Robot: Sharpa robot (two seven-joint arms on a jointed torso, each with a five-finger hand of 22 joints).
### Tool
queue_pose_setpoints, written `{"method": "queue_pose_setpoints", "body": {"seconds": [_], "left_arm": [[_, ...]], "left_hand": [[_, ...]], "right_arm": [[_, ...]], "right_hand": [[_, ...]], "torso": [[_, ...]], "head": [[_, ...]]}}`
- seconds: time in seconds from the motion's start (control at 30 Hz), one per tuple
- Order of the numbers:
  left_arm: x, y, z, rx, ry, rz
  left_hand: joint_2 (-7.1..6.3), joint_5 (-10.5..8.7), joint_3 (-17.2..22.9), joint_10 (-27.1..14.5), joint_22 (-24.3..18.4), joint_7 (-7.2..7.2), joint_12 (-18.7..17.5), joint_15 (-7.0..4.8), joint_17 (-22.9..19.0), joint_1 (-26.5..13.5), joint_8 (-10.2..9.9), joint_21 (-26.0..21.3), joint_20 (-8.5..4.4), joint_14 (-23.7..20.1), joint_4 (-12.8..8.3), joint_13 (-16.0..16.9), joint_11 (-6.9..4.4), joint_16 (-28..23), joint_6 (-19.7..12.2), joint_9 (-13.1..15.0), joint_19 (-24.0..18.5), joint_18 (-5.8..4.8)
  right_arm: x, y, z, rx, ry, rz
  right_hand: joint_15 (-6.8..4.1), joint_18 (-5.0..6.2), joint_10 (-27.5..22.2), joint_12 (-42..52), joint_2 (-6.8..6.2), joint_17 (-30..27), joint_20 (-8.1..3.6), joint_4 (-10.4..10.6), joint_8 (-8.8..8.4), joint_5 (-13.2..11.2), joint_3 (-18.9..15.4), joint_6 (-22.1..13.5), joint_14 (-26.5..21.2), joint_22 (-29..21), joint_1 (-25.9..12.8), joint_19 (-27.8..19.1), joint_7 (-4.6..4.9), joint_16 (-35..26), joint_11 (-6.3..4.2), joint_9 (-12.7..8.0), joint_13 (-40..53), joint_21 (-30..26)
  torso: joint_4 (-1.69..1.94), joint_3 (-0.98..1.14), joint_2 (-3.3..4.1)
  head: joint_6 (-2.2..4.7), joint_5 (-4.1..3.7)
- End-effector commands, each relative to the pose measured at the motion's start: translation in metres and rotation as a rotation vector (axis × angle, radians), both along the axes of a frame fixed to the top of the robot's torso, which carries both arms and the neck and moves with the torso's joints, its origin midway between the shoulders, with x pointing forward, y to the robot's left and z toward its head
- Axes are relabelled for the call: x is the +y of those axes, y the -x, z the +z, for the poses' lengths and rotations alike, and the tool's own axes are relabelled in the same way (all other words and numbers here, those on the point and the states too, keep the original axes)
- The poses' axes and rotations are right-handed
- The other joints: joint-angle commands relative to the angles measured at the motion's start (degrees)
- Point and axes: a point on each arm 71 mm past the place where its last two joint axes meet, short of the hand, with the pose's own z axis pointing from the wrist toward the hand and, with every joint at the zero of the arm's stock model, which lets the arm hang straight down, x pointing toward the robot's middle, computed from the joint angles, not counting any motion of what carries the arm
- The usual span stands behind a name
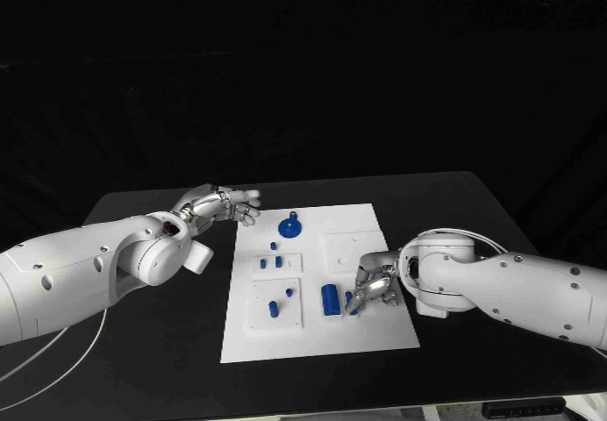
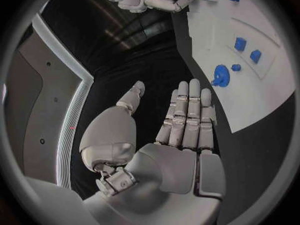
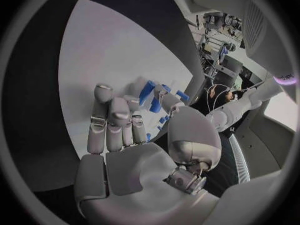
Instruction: Assemble the parts on the task board
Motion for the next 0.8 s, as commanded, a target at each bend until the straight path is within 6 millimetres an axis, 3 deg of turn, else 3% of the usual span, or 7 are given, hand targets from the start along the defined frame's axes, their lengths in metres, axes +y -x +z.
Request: {"method": "queue_pose_setpoints", "body": {"seconds": [0.03, 0.17, 0.23, 0.47, 0.8], "left_arm": [[-0.001, 0.0, 0.001, -0.003, 0.006, -0.015], [0.0, 0.0, 0.001, -0.005, 0.006, -0.012], [0.0, 0.0, 0.001, -0.005, 0.005, -0.011], [0.0, 0.0, 0.001, -0.004, 0.006, -0.013], [0.001, 0.0, 0.001, -0.004, 0.005, -0.01]], "left_hand": [[0.37, 0.1, 0.08, 0.37, 0.07, -0.09, -0.22, -0.15, 0.09, 0.17, -0.03, -0.34, -0.09, 0.38, -0.1, -0.1, -0.09, -0.2, -0.15, -0.07, 0.25, 0.83], [0.38, 0.09, 0.08, 0.37, 0.07, -0.09, -0.22, -0.15, 0.1, 0.16, -0.03, -0.35, -0.09, 0.38, -0.09, -0.1, -0.08, -0.21, -0.15, -0.07, 0.25, 0.83], [0.39, 0.09, 0.08, 0.37, 0.08, -0.09, -0.22, -0.15, 0.11, 0.15, -0.03, -0.35, -0.08, 0.39, -0.09, -0.1, -0.08, -0.22, -0.15, -0.07, 0.26, 0.83], [0.39, 0.09, 0.08, 0.37, 0.09, -0.09, -0.22, -0.15, 0.13, 0.15, -0.03, -0.37, -0.08, 0.39, -0.09, -0.11, -0.08, -0.24, -0.15, -0.07, 0.26, 0.82], [0.36, 0.09, 0.08, 0.38, 0.11, -0.09, -0.22, -0.15, 0.17, 0.17, -0.02, -0.39, -0.08, 0.4, -0.12, -0.11, -0.09, -0.27, -0.14, -0.08, 0.26, 0.82]], "right_arm": [[-0.004, 0.002, -0.007, 0.01, 0.009, -0.024], [-0.005, 0.002, -0.006, -0.007, -0.01, -0.029], [-0.006, 0.002, -0.006, -0.001, -0.021, -0.038], [-0.016, 0.005, -0.006, 0.05, -0.055, -0.073], [-0.026, 0.009, -0.006, 0.082, -0.044, -0.062]], "right_hand": [[-0.36, 0.43, 0.26, -0.33, -1.24, 0.05, 0.17, 0.66, -0.17, -0.4, -0.24, -0.29, 0.12, 0.7, -0.89, 0.32, 0.23, -0.07, -0.04, -0.46, 0.09, -0.2], [-0.4, 0.43, 0.24, -0.33, -2.47, 0.09, 0.13, 1.25, -0.13, -0.52, -1.19, -0.34, 0.1, 0.72, -2.19, 0.34, 0.2, -0.04, -0.08, -0.43, 0.13, -0.19], [-0.43, 0.43, 0.22, -0.31, -3.51, 0.17, 0.13, 1.46, -0.07, -0.52, -3.24, -0.38, 0.03, 0.76, -4.19, 0.28, 0.17, 0.03, -0.1, -0.37, 0.19, -0.17], [-0.77, 0.43, 0.03, -0.43, -1.4, 0.46, -0.69, -2.59, 0.16, -0.49, -9.81, -0.62, -0.32, 0.69, -6.88, -0.18, -0.19, 0.14, -0.42, -0.05, 0.37, -0.47], [-0.81, 0.43, -0.01, -0.59, -0.49, 0.43, -0.82, -4.98, 0.14, -0.5, -11.13, -0.76, -0.35, 0.56, -6.61, -0.15, -0.14, -0.01, -0.45, -0.07, 0.4, -0.71]], "torso": [[0.0, 0.0, -0.02], [0.0, 0.0, -0.02], [0.0, 0.0, -0.01], [0.06, 0.0, 0.0], [-0.03, 0.01, -0.02]], "head": [[-0.01, 0.01], [-0.01, 0.01], [0.02, 0.03], [0.03, 0.04], [0.02, 0.3]]}}
